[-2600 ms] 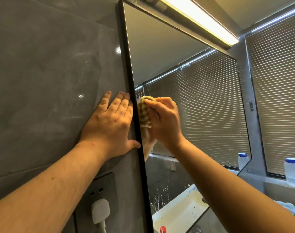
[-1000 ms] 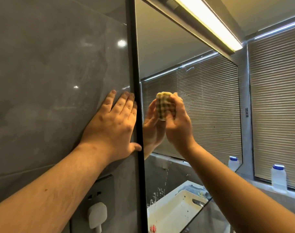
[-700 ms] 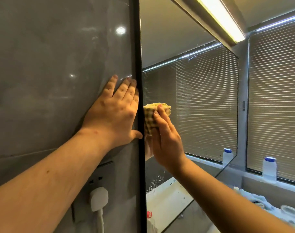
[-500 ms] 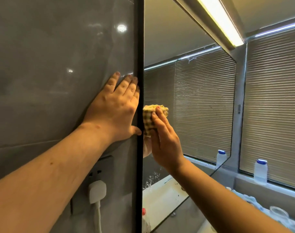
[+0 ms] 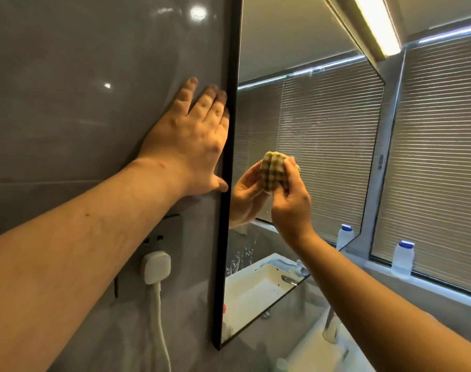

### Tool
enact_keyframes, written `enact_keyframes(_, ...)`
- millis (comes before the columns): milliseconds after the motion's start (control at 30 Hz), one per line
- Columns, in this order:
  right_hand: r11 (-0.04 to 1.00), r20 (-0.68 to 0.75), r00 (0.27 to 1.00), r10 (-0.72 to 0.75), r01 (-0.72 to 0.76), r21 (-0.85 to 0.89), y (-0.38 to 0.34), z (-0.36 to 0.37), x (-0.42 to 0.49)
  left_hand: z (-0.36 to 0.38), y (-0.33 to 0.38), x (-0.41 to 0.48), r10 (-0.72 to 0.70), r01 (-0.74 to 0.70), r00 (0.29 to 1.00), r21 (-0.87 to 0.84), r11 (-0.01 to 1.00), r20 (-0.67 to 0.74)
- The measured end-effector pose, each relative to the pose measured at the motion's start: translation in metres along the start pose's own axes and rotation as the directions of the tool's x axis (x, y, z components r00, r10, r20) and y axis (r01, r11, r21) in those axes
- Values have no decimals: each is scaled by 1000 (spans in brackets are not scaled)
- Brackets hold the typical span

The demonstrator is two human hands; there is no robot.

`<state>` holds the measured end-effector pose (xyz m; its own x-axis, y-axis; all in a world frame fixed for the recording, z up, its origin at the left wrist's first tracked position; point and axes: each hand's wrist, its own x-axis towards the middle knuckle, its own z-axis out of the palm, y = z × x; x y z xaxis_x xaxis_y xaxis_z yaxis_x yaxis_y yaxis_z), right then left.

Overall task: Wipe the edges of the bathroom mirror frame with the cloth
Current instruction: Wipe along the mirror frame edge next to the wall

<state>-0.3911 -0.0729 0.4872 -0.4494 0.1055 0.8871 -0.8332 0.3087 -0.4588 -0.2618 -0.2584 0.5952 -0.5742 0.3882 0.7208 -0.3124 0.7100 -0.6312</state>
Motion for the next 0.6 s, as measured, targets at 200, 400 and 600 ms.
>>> enact_keyframes(200,986,33,986,-165,166,-35,-9,8,-38,1,5,-6,-5,5,1000,8,1000,-5)
enact_keyframes(400,967,69,966,-250,252,-36,-3,14,-74,6,19,-20,49,-51,998,48,998,38)
enact_keyframes(600,966,44,968,-248,250,-63,11,7,-66,7,23,-24,37,-38,999,19,999,36)
